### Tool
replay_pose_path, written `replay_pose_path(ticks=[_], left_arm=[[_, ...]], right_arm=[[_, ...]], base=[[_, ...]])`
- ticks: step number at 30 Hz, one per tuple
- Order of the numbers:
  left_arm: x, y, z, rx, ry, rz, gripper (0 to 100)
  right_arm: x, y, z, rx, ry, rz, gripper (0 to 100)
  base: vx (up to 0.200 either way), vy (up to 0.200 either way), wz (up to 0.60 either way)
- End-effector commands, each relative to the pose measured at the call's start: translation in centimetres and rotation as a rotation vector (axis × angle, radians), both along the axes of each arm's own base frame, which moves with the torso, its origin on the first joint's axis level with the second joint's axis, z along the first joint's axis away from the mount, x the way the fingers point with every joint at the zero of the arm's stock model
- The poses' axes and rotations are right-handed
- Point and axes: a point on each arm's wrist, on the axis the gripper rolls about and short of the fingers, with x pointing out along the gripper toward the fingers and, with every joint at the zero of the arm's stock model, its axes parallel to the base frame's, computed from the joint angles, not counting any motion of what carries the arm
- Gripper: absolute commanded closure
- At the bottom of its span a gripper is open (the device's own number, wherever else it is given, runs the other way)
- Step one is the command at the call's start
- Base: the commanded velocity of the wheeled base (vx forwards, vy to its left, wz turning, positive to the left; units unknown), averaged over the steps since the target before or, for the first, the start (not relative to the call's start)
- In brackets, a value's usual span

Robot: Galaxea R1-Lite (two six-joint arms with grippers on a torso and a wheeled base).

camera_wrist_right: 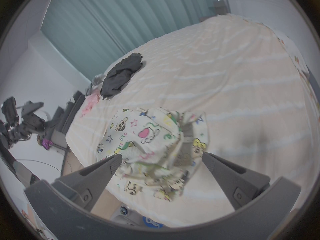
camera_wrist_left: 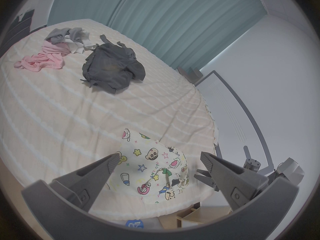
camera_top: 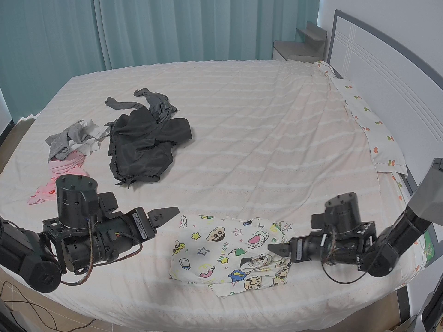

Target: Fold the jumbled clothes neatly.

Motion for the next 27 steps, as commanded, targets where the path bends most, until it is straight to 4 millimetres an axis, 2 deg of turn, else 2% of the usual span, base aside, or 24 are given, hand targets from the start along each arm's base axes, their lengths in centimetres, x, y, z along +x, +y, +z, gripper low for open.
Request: replay_pose_path(ticks=[1,7,13,17,27], left_arm=[[0.5,2.4,-1.8,-0.044,0.015,0.075,0],[0.5,2.6,-1.8,-0.044,0.016,0.079,0],[0.7,2.5,-2.1,-0.039,0.028,0.079,0],[0.7,2.5,-2.4,-0.034,0.039,0.081,0],[0.8,2.5,-2.6,-0.031,0.046,0.081,0]], right_arm=[[0.9,8.8,0.4,-0.184,-0.1,0.119,0],[1.1,10.7,-0.1,-0.215,-0.122,0.15,0],[-0.2,11.9,-2.9,-0.346,-0.076,0.201,0],[0.5,11.6,-4.5,-0.466,-0.109,0.159,0],[2.4,9.1,-4.7,-0.538,-0.113,0.014,0]], base=[[0.0,0.0,0.0],[0.0,0.0,0.0],[0.0,0.0,0.0],[0.0,0.0,0.0],[0.0,0.0,0.0]])
